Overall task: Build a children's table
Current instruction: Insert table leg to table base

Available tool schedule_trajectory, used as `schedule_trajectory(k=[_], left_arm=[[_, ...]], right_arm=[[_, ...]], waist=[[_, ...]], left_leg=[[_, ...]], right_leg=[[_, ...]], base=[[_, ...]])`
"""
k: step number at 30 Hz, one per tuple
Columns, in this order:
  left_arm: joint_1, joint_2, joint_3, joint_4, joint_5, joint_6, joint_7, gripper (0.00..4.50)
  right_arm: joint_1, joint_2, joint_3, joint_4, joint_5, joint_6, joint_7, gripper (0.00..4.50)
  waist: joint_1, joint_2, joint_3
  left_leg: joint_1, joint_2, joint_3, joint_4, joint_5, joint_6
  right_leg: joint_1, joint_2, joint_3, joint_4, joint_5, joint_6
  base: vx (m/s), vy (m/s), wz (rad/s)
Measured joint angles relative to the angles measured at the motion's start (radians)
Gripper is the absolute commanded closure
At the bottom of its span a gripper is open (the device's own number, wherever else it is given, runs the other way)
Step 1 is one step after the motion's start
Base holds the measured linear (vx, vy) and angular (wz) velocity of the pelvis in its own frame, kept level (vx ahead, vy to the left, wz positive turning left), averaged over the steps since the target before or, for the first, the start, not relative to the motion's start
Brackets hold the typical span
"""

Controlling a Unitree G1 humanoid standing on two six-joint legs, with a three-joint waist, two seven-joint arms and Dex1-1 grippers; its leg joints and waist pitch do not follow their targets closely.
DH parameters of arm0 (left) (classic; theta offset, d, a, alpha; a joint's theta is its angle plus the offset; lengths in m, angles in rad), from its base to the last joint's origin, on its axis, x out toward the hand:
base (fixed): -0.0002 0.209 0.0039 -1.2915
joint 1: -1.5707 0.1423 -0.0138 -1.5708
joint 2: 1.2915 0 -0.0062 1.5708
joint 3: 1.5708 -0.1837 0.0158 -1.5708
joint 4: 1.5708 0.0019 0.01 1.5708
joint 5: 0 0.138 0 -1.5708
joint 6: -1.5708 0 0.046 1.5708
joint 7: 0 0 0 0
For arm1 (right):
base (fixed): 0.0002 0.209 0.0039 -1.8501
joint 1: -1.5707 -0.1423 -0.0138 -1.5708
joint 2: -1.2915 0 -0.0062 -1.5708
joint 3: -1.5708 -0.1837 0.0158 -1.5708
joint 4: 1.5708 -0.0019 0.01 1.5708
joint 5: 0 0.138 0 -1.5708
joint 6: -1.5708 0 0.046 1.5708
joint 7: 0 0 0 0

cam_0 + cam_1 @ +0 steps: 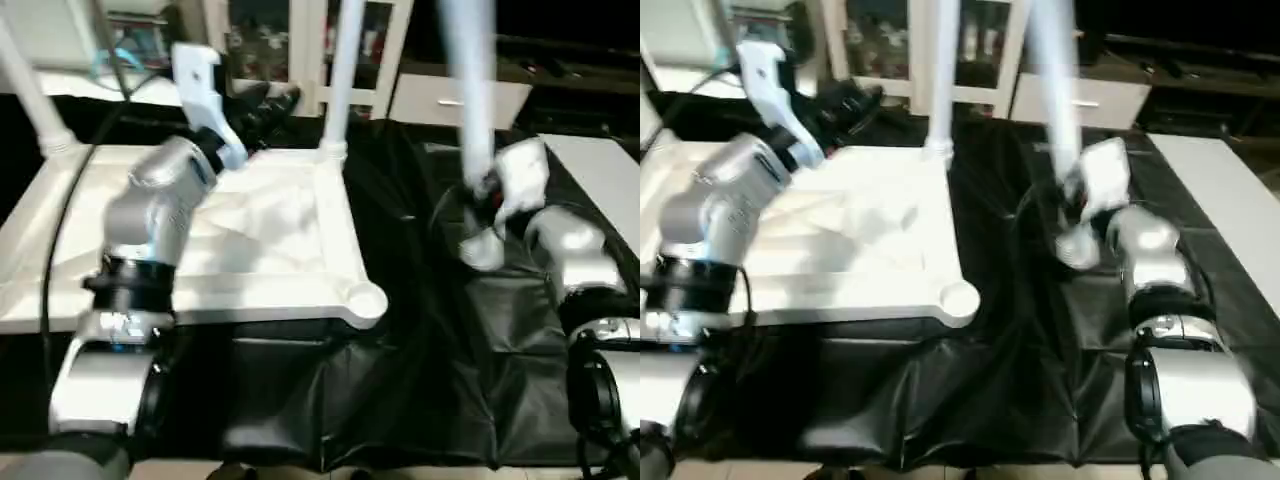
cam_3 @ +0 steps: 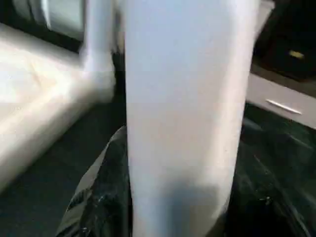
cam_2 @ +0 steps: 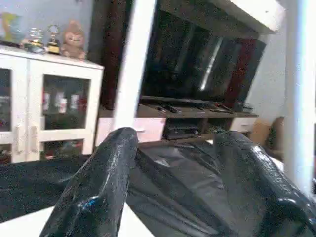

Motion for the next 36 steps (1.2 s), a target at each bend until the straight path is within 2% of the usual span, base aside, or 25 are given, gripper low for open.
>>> schedule_trajectory(k=[1,2,3,4,5,7,10,11,14,17,23,26,33,36], left_arm=[[0.001,-0.001,-0.007,-0.005,0.0,0.001,-0.011,1.62],[0.02,-0.004,-0.016,-0.047,-0.004,0.0,-0.038,1.62],[0.028,-0.006,-0.023,-0.06,-0.004,0.001,-0.05,1.62],[0.034,-0.014,-0.032,-0.075,-0.004,0.001,-0.061,1.62],[0.053,-0.023,-0.049,-0.112,-0.006,-0.001,-0.078,1.62],[0.075,-0.034,-0.08,-0.143,-0.005,-0.004,-0.094,1.62],[0.09,-0.035,-0.119,-0.159,0.004,-0.006,-0.106,1.62],[0.102,-0.036,-0.127,-0.177,0.007,-0.001,-0.111,1.62],[0.112,-0.049,-0.132,-0.201,0.001,0.022,-0.12,1.62],[0.128,-0.083,-0.12,-0.262,-0.067,0.089,-0.125,1.62],[0.146,-0.115,-0.079,-0.3,-0.186,0.184,-0.132,1.62],[0.146,-0.129,-0.061,-0.309,-0.222,0.217,-0.13,1.62],[0.146,-0.138,-0.047,-0.352,-0.25,0.268,-0.108,1.62],[0.146,-0.142,-0.046,-0.356,-0.261,0.281,-0.097,1.62]], right_arm=[[0.006,0.0,-0.006,-0.049,0.038,0.051,0.022,2.75],[0.048,-0.001,-0.021,-0.183,0.13,0.175,0.089,2.75],[0.056,0.0,-0.023,-0.22,0.163,0.218,0.116,2.75],[0.079,-0.004,-0.026,-0.292,0.222,0.303,0.145,2.75],[0.121,-0.007,-0.028,-0.399,0.315,0.418,0.196,2.75],[0.166,-0.01,-0.027,-0.503,0.416,0.548,0.242,2.76],[0.223,-0.013,-0.028,-0.634,0.554,0.726,0.27,2.76],[0.252,-0.012,-0.038,-0.694,0.625,0.808,0.269,2.76],[0.29,-0.004,-0.06,-0.783,0.74,0.931,0.26,2.76],[0.327,0.012,-0.099,-0.873,0.853,1.042,0.227,2.76],[0.364,0.015,-0.12,-0.938,0.949,1.13,0.18,2.76],[0.366,0.017,-0.123,-0.946,0.97,1.147,0.164,2.76],[0.386,0.022,-0.142,-0.981,1.022,1.196,0.114,2.76],[0.388,0.021,-0.138,-1.0,1.012,1.192,0.099,2.76]], waist=[[0.006,0.0,0.0],[0.016,0.0,0.0],[0.02,0.0,0.0],[0.025,0.0,0.0],[0.034,0.0,0.0],[0.046,-0.001,0.0],[0.053,-0.001,0.0],[0.053,-0.001,0.0],[0.049,-0.002,0.001],[0.049,-0.002,0.001],[0.048,-0.003,0.001],[0.048,-0.003,0.001],[0.049,-0.003,0.001],[0.049,-0.003,0.001]], left_leg=[[0.001,0.0,0.0,0.0,0.0,0.0],[0.004,0.0,0.0,-0.002,0.0,0.0],[0.006,0.0,0.0,-0.002,0.0,0.0],[0.005,0.0,0.0,-0.003,0.0,-0.001],[0.006,0.001,0.001,-0.004,0.0,-0.001],[0.006,0.001,0.002,-0.004,0.0,-0.001],[0.005,0.001,0.002,-0.004,0.001,-0.001],[0.005,0.0,0.002,-0.005,0.001,-0.001],[0.005,0.0,0.002,-0.005,0.001,-0.003],[0.005,0.0,0.001,-0.005,0.002,-0.003],[0.005,0.0,0.0,-0.01,0.004,-0.008],[0.005,0.0,-0.001,-0.012,0.005,-0.009],[0.004,-0.001,-0.002,-0.015,0.005,-0.009],[0.004,-0.001,-0.002,-0.016,0.006,-0.01]], right_leg=[[0.001,0.0,0.0,0.0,0.0,0.0],[0.005,0.0,-0.001,-0.003,0.0,0.0],[0.007,0.0,0.0,-0.003,0.0,0.0],[0.007,0.0,-0.001,-0.004,0.0,0.0],[0.007,0.0,-0.001,-0.005,0.0,0.0],[0.007,0.0,0.0,-0.005,0.0,0.0],[0.007,-0.001,0.0,-0.005,-0.001,0.001],[0.007,-0.001,0.0,-0.005,-0.002,0.003],[0.006,-0.001,0.0,-0.005,-0.005,0.008],[0.005,-0.001,0.0,-0.006,-0.005,0.008],[0.004,-0.001,-0.002,-0.006,-0.006,0.011],[0.004,-0.001,-0.003,-0.006,-0.007,0.012],[0.004,-0.001,-0.003,-0.008,-0.009,0.014],[0.004,-0.001,-0.003,-0.008,-0.009,0.015]], base=[[0.0,0.0,0.0],[0.0,0.0,0.0],[0.0,0.0,0.0],[0.0,0.0,0.0],[0.0,0.0,0.0],[0.0,0.0,0.0],[0.0,0.0,0.0],[0.0,0.0,0.0],[0.0,0.0,0.0],[0.0,0.0,0.0],[0.0,0.0,0.0],[0.0,0.0,0.0],[0.0,0.0,0.0],[0.0,0.0,0.0]])
